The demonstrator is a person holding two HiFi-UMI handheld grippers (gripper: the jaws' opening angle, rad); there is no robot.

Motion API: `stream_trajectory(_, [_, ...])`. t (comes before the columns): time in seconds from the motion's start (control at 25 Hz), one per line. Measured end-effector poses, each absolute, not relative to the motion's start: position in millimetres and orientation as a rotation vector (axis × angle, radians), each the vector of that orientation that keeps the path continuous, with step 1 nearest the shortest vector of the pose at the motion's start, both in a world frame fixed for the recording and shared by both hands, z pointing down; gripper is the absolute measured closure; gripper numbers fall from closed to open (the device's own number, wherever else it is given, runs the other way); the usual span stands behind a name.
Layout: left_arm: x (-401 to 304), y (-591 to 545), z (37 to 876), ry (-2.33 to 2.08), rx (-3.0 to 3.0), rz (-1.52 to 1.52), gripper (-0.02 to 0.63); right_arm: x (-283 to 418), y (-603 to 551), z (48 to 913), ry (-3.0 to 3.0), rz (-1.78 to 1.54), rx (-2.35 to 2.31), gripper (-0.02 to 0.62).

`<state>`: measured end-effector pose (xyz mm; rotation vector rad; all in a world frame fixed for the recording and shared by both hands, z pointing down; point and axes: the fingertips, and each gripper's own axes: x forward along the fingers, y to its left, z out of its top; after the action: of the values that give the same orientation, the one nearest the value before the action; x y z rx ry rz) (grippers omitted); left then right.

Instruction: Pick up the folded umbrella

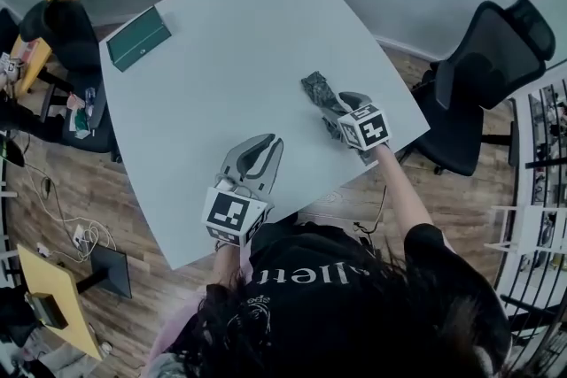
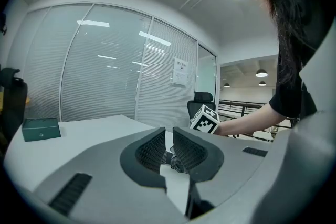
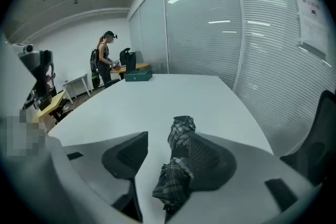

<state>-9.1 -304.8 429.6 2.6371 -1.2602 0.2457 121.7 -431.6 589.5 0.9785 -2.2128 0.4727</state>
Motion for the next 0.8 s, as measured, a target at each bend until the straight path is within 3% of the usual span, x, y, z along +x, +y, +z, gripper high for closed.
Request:
stream_trajectory(0.24, [-21,-307,437,-1.289,2.603,0.248,0.555,122,-449,642,-2.108,0.584,0.918,0.321])
stream_trajectory(0.8, [-39,-310,444,-1.364,2.551,0.249,0.555,133,-468,707,-1.919,0.668,0.969,0.307])
